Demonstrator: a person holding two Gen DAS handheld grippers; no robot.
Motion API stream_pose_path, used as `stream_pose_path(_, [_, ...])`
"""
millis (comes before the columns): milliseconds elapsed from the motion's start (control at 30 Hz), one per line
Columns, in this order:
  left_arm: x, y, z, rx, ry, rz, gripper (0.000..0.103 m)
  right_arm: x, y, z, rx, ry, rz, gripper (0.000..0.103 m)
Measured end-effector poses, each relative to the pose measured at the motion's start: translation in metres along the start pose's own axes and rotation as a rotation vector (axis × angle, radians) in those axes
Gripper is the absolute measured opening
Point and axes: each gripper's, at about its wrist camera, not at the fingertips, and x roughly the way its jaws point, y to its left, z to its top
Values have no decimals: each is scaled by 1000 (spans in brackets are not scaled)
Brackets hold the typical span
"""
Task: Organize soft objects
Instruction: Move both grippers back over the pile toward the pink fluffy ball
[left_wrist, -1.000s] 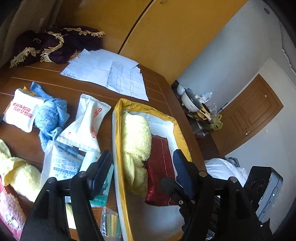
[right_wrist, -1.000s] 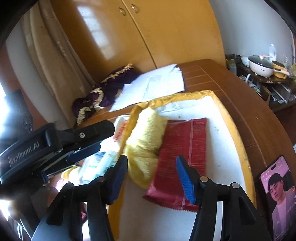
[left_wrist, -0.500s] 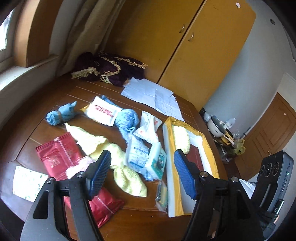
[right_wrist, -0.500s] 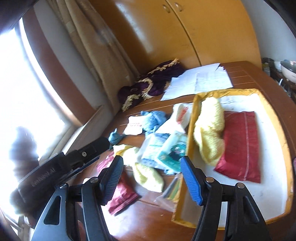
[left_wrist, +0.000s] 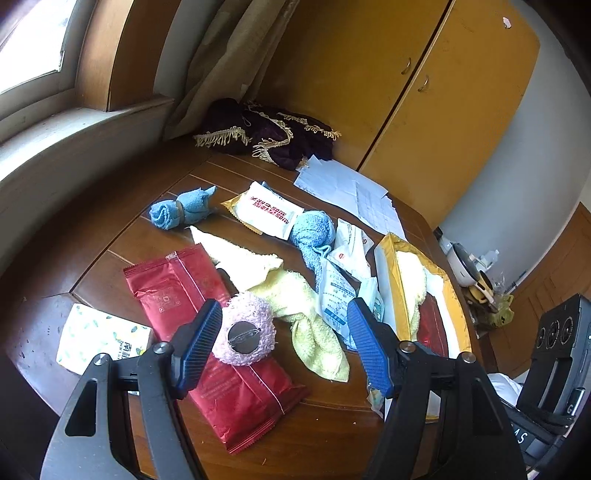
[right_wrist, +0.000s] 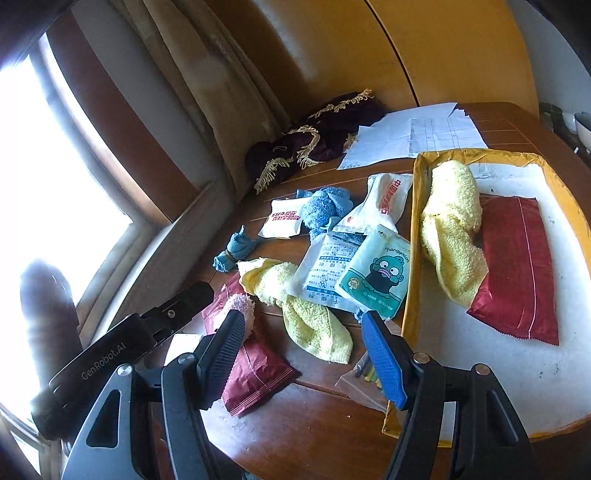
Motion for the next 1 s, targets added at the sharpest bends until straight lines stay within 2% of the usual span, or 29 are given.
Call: stream_pose_path(1000, [-7, 1, 2, 17, -16, 13, 70, 12, 8, -7, -16, 35, 6, 69])
